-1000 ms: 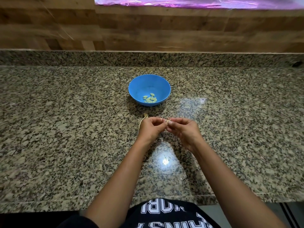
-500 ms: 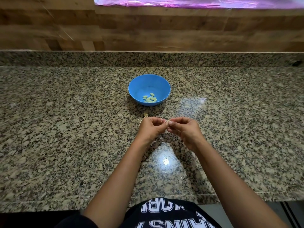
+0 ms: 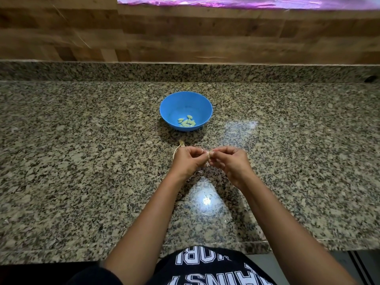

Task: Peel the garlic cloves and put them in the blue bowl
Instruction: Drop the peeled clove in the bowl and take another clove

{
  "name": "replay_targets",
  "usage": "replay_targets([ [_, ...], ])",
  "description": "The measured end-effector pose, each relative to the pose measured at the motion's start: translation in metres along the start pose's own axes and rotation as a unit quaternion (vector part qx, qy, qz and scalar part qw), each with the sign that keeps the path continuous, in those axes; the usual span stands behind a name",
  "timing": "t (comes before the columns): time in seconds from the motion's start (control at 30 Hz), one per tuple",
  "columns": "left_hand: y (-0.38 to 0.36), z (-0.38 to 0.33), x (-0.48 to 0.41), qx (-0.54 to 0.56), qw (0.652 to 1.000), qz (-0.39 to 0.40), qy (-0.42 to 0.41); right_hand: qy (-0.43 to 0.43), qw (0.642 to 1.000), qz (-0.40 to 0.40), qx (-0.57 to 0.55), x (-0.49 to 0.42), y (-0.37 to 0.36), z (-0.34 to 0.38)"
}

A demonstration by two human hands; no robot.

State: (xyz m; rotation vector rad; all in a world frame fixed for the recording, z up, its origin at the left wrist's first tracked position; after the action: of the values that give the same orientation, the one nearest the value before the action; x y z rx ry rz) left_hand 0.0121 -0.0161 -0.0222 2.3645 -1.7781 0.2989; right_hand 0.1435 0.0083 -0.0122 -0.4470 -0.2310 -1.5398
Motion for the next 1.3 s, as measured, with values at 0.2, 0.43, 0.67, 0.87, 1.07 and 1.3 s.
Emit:
replay_targets([
  [0.2,0.0002,0.0024,-0.0033,0.024,0.999,-0.009,0.035,-0.022,0.999,0.018,-0.016,-0.0011,0.0027,-0.0030],
  [0.43,0.0009,0.0060,-0.0055,0.007,0.999,-0.018,0.039,-0.048,0.997,0.026,-0.059,-0.0029,0.0037,-0.0076],
  [0.67,0.0024,0.0014,-0.0022,0.003,0.999,-0.020,0.032,-0.009,0.999,0.039,-0.018,-0.0002,0.0017,-0.0027],
  [0.87,0.0009,0.0027,-0.0032,0.012,0.999,-0.028,0.037,0.005,0.999,0.031,0.018,-0.0003,0.0012,-0.0026],
  [1.07,0.0002,0.0050,-0.0053,0.010,0.998,-0.045,0.046,-0.001,1.000,0.019,0.000,0.0003,0.0000,-0.0028],
  [1.3,-0.0010,0.0089,-0.0060,0.001,0.998,-0.047,0.041,-0.027,0.999,0.024,-0.030,-0.0035,-0.0008,-0.0067],
])
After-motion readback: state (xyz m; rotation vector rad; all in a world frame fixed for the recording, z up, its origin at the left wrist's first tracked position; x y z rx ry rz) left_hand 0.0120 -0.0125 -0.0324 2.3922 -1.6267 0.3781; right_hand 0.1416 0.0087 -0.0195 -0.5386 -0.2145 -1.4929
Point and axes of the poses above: each hand's wrist, its own x-axis away from the middle knuckle, its own y-axis out of the back of the hand, z = x × y, the point moved 3 cm from there along -x, towards the middle knuckle, and after that the axes turned 8 degrees about -z, right-handed, at the moved point
